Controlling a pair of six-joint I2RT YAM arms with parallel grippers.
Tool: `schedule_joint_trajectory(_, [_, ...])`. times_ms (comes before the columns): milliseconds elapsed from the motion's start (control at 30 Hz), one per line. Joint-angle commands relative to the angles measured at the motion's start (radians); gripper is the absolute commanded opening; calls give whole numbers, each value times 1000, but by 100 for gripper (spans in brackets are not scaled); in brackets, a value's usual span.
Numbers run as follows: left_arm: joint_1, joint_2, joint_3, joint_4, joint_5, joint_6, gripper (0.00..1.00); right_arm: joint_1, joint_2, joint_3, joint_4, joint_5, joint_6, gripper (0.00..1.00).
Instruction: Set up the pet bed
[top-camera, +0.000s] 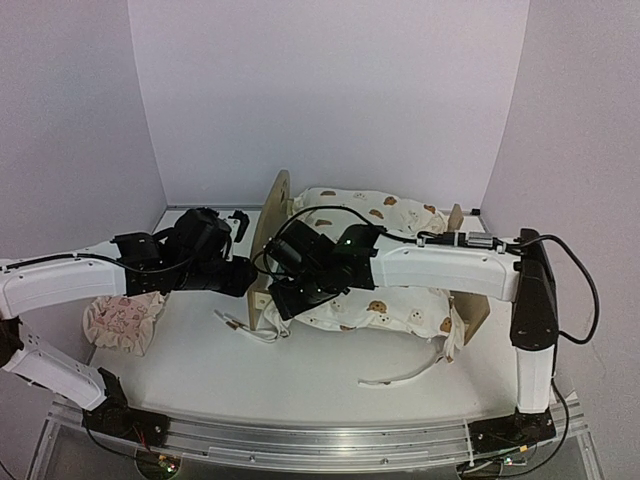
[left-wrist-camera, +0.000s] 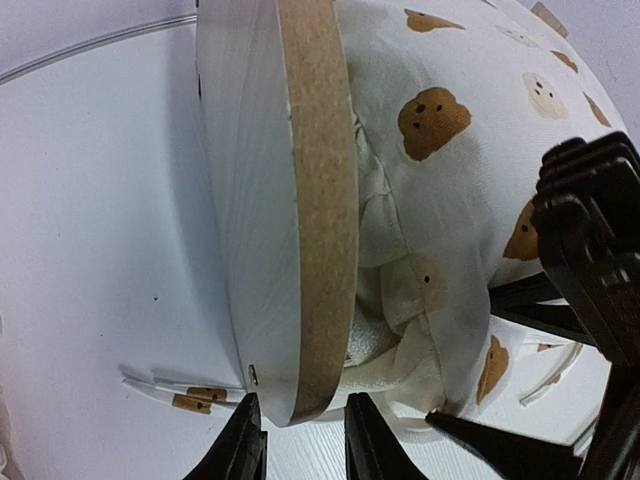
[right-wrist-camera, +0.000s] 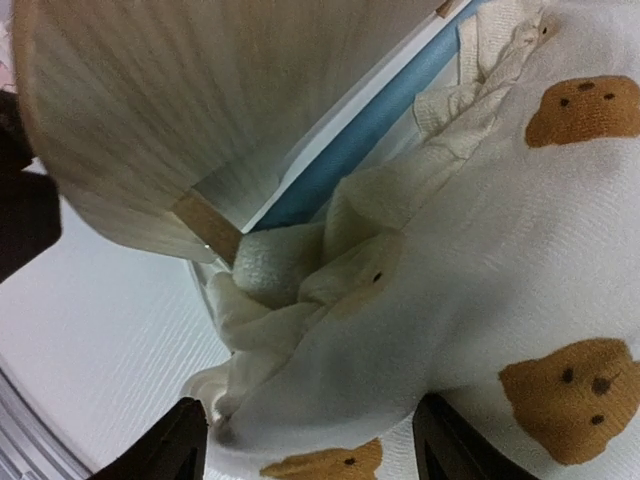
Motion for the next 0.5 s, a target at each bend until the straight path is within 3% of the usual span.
schedule_joint_trajectory(0, [-3, -28, -31, 42, 14, 0, 28, -2, 46, 36, -5, 81, 43, 66])
schedule_joint_trajectory(333, [-4, -36, -41, 51, 22, 12, 28, -2, 56, 29, -2, 128, 10, 18])
schedule_joint_trajectory(400, [-3, -43, -42, 54, 38, 26, 31, -3, 50, 48, -2, 122, -7, 5])
schedule_joint_trajectory(467, [-4, -61, -45, 55, 56, 37, 35, -4, 34, 74, -2, 132, -33, 0])
